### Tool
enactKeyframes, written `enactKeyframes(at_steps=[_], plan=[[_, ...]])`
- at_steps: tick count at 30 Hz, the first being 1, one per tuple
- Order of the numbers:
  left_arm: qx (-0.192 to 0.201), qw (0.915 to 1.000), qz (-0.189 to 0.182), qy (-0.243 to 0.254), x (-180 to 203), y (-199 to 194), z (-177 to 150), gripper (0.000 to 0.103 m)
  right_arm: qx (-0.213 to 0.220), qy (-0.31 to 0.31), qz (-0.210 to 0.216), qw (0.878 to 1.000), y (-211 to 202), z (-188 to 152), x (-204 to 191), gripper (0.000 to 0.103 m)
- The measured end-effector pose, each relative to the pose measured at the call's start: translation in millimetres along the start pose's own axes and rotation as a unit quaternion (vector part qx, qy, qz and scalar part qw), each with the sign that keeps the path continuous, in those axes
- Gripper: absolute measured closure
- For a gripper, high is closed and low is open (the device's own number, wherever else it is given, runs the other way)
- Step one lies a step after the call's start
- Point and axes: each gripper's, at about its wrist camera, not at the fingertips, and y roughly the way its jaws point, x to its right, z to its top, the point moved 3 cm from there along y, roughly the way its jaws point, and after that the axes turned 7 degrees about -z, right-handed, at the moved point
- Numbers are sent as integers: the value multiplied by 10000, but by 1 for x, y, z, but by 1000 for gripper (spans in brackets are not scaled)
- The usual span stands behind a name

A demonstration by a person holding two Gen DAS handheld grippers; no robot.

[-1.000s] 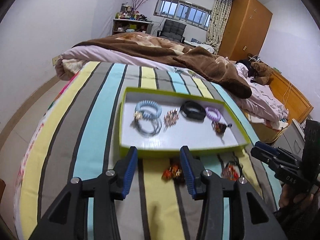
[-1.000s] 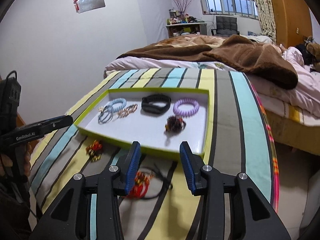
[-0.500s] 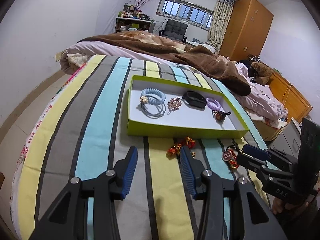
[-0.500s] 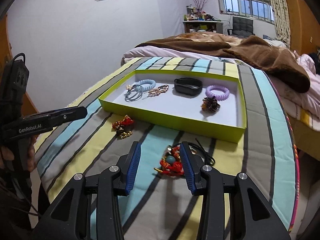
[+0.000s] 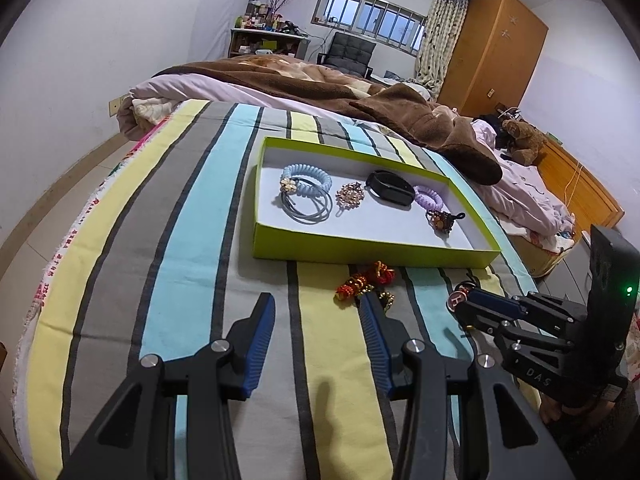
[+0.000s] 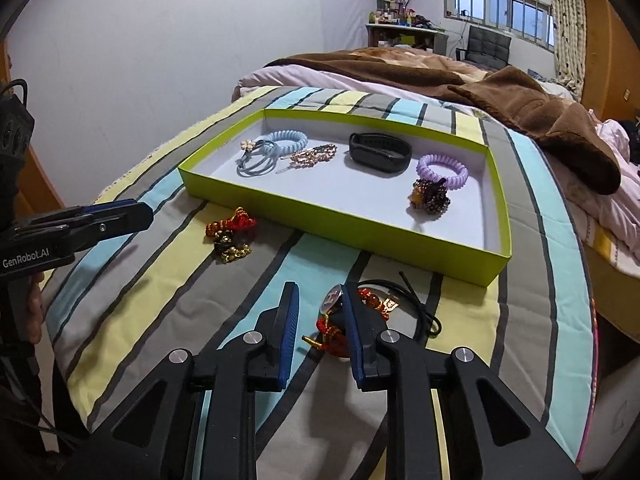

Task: Organize jewelry
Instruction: 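Move both tools back to the red tassel ornaments beside the box, then grasp the red tassel ornament with the right tool and lift it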

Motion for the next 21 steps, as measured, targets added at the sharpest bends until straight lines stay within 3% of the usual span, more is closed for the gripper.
enactKeyframes(at_steps=[3,4,9,11,21], plan=[[-16,10000,-1,7,1,1,1,57,-40,-61,-67,10000,3,-1,-2,83],[-23,10000,5,5,1,1,1,57,-31,-57,-85,9999,2,-1,-2,93],[-39,10000,14,8,2,2,1,57,-9,-22,-76,10000,1,-1,0,95],[-43,10000,21,6,2,2,0,57,40,-16,-37,10000,-1,0,0,103],[-115,9999,-3,29,4,6,-2,57,431,451,235,9978,-29,9,21,103]])
